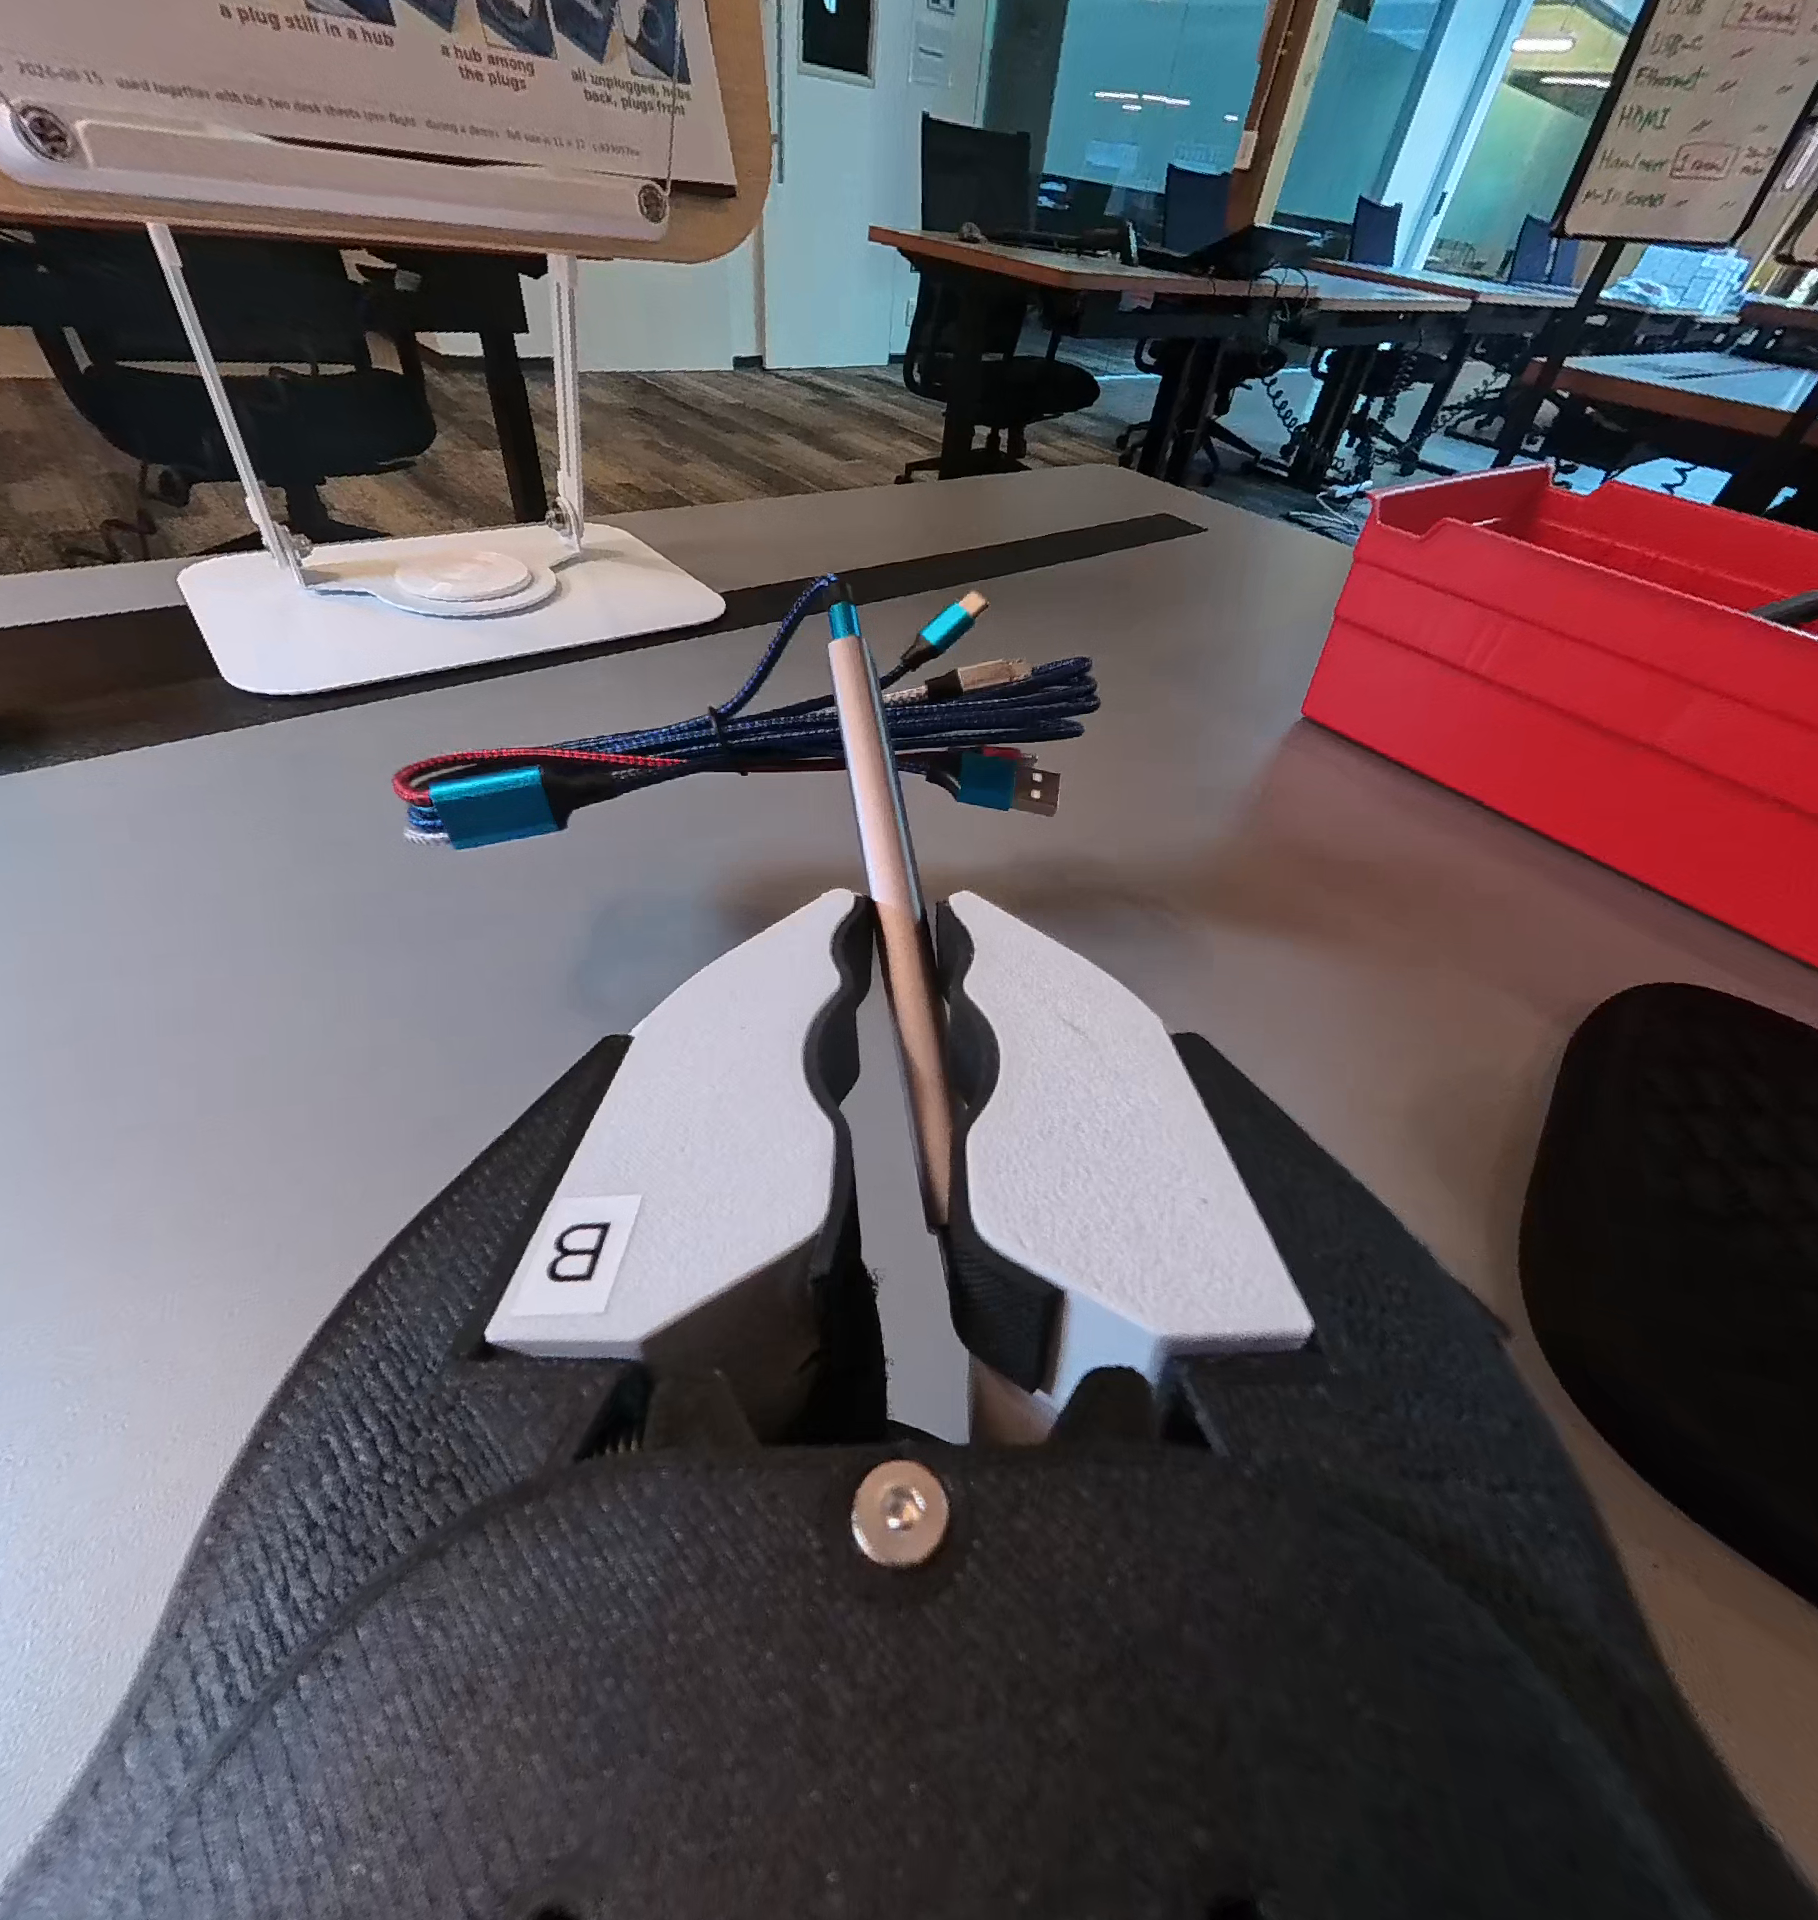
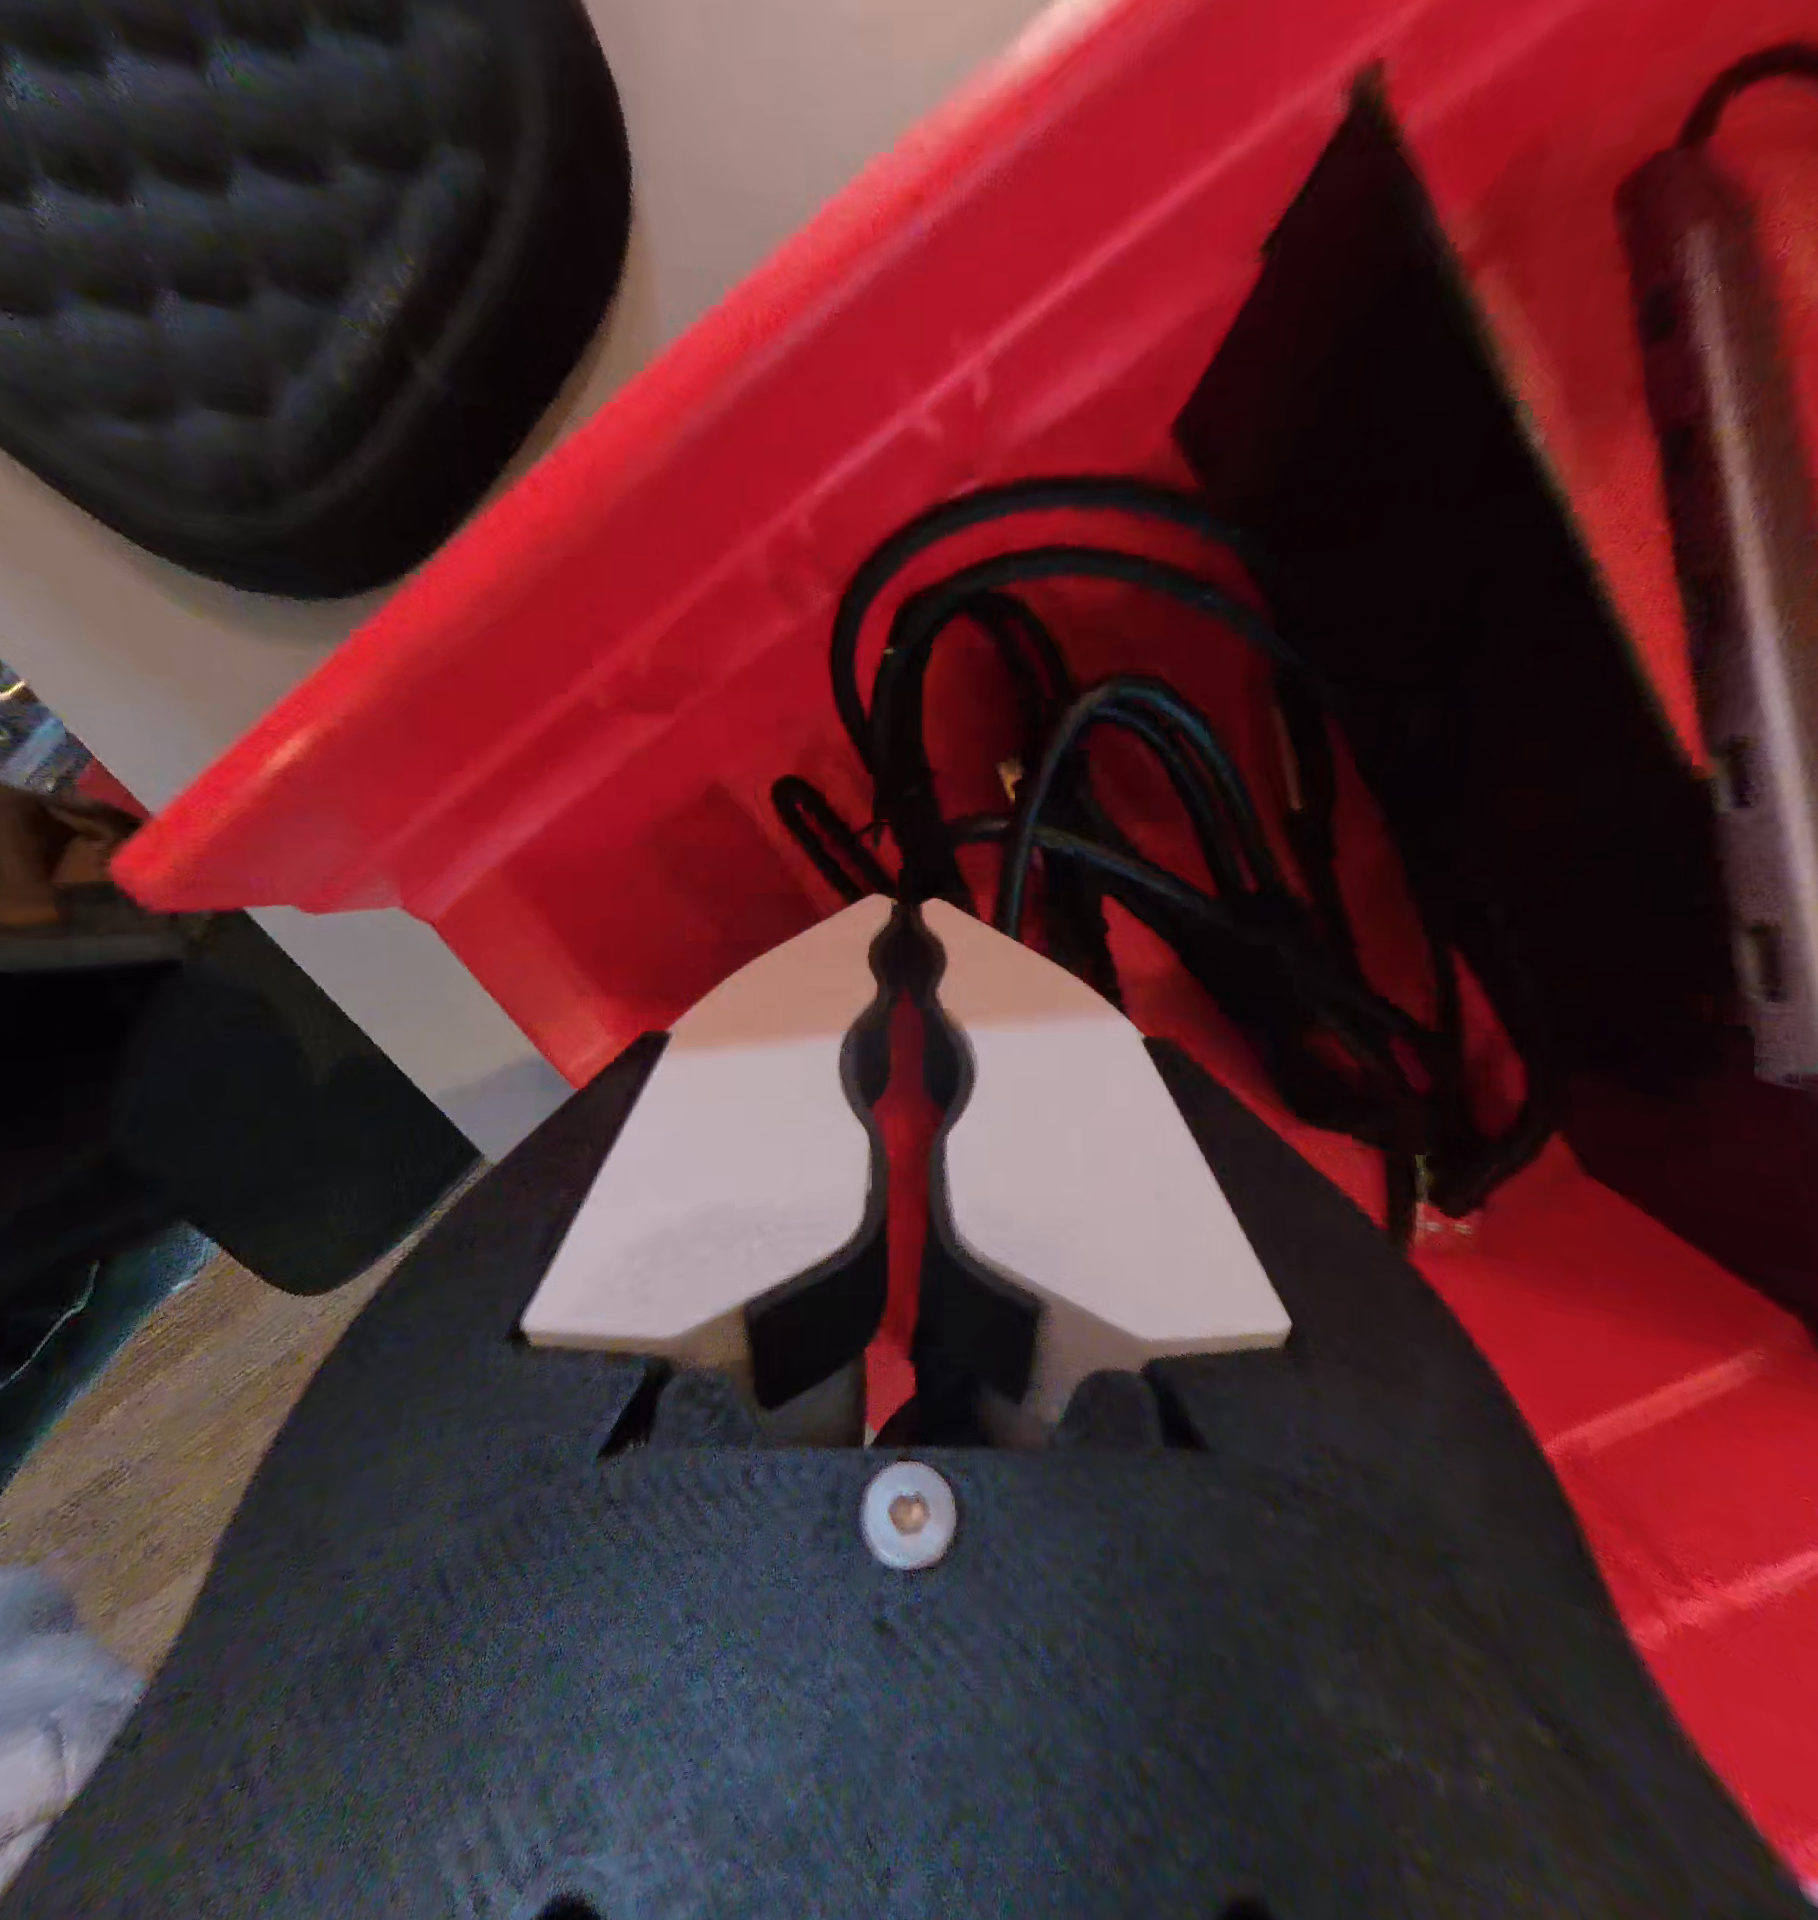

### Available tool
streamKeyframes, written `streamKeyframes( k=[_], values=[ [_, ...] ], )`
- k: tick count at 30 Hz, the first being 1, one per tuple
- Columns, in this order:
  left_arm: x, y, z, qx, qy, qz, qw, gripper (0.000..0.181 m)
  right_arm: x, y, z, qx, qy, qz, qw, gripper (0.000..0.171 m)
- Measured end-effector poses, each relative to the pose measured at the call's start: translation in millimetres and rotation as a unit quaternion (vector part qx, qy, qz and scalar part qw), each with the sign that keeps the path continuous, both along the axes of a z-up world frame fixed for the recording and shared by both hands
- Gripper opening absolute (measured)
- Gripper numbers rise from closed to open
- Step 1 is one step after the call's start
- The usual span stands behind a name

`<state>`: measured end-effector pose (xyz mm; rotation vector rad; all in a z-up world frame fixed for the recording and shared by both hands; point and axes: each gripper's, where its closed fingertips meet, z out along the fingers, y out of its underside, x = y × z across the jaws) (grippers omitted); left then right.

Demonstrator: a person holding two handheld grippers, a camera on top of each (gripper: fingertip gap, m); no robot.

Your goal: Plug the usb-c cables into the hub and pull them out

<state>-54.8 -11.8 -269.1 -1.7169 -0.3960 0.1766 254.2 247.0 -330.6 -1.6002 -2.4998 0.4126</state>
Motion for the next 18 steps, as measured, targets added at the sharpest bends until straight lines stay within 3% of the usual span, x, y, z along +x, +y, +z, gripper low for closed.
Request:
streamKeyframes(
  k=[1,6,8,10,12,14,16,18],
  values=[
    [0.1,0.0,0.0,0.000,0.000,-0.001,1.000,0.012,1.0,-0.5,-4.0,-0.002,-0.006,0.002,1.000,0.000],
    [0.7,0.5,-0.6,-0.001,-0.001,-0.004,1.000,0.012,4.5,1.2,6.4,0.005,0.008,-0.012,1.000,0.007],
    [0.7,0.5,-0.9,0.000,-0.005,-0.005,1.000,0.012,-2.8,0.3,35.0,0.000,0.077,-0.041,0.996,0.012],
    [0.3,0.3,-0.1,0.005,-0.009,-0.005,1.000,0.012,-21.8,-4.4,79.8,-0.003,0.210,-0.062,0.976,0.019],
    [0.1,-0.1,1.7,0.016,-0.016,-0.006,1.000,0.012,-45.1,-15.3,135.6,0.013,0.378,-0.068,0.923,0.038],
    [0.5,-0.6,5.7,0.037,-0.034,-0.013,0.999,0.012,-64.6,-51.9,188.8,-0.006,0.531,-0.037,0.846,0.047],
    [1.3,-1.7,11.3,0.071,-0.064,-0.024,0.995,0.012,-81.7,-105.4,219.4,-0.062,0.621,0.020,0.781,0.048],
    [1.9,-3.8,18.8,0.115,-0.105,-0.040,0.987,0.012,-107.8,-153.1,227.8,-0.118,0.654,0.061,0.744,0.048]
  ],
)
